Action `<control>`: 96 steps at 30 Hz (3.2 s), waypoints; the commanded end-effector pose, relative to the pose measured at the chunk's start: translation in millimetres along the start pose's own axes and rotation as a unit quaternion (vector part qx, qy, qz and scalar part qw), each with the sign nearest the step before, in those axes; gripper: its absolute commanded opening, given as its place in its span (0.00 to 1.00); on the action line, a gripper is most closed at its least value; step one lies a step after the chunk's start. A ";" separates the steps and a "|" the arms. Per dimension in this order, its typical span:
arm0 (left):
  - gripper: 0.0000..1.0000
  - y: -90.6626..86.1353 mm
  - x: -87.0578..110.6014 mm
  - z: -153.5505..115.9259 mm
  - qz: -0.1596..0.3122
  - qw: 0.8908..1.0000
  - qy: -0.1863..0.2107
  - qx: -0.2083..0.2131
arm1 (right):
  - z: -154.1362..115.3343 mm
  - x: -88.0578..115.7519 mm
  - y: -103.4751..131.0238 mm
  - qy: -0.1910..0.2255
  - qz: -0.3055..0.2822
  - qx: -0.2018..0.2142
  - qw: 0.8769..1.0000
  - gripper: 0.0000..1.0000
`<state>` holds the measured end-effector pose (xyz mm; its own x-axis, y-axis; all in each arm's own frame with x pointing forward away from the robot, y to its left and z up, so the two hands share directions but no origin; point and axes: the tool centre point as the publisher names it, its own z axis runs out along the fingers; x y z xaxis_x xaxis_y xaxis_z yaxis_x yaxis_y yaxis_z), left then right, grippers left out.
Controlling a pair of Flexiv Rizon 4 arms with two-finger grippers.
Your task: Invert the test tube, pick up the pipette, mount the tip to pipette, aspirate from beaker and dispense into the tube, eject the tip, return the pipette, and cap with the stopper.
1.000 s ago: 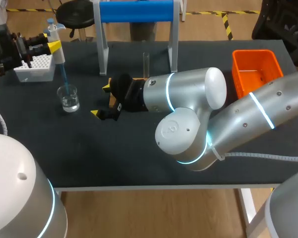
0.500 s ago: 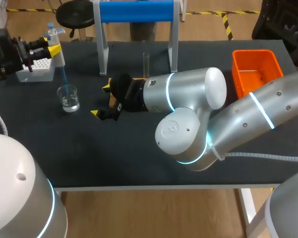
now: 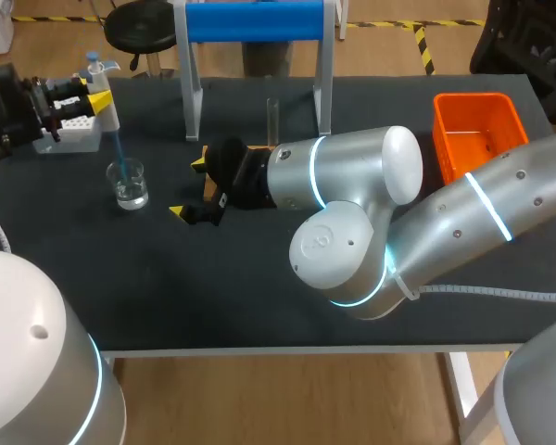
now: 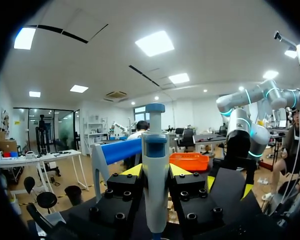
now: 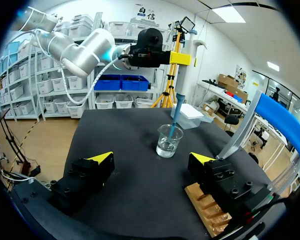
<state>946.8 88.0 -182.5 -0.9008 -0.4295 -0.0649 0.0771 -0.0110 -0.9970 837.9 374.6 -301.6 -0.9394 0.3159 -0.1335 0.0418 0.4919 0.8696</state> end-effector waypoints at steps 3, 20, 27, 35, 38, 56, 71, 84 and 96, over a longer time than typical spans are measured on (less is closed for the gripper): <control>0.00 8.3 -6.9 -0.9 -0.006 1.000 0.008 0.010 | -0.5 0.5 0.9 -0.001 0.000 0.002 1.000 1.00; 0.00 16.8 -9.0 -2.1 -0.017 1.000 0.007 0.008 | -0.5 0.5 0.9 -0.001 0.000 0.002 1.000 1.00; 0.00 17.3 -9.4 -2.5 -0.021 1.000 0.006 0.008 | -0.5 0.5 0.9 -0.001 0.000 0.002 1.000 1.00; 0.00 17.6 -8.6 -3.3 -0.023 1.000 0.006 0.005 | -0.5 0.5 0.9 -0.001 0.000 0.002 1.000 1.00; 0.00 17.6 -8.6 -3.3 -0.023 1.000 0.006 0.005 | -0.5 0.5 0.9 -0.001 0.000 0.002 1.000 1.00; 0.00 17.6 -8.6 -3.3 -0.023 1.000 0.006 0.005 | -23.0 -9.5 20.3 -0.015 -0.027 0.014 0.999 1.00; 0.00 17.6 -8.6 -3.3 -0.023 1.000 0.006 0.005 | -57.8 -34.3 88.7 -0.019 -0.106 -0.009 0.994 1.00; 0.00 17.6 -8.6 -3.3 -0.023 1.000 0.006 0.005 | -56.9 -35.3 130.4 0.072 -0.132 -0.057 0.987 1.00; 0.00 17.6 -8.6 -3.3 -0.023 1.000 0.006 0.005 | -44.1 -27.4 165.9 0.151 -0.148 -0.127 0.969 1.00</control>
<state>954.2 93.6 -199.0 -0.9070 -0.4206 -0.0192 0.0390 -0.0384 -0.9985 848.6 411.8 -132.2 -0.9412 0.0675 -0.3311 -0.2862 0.3619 0.8872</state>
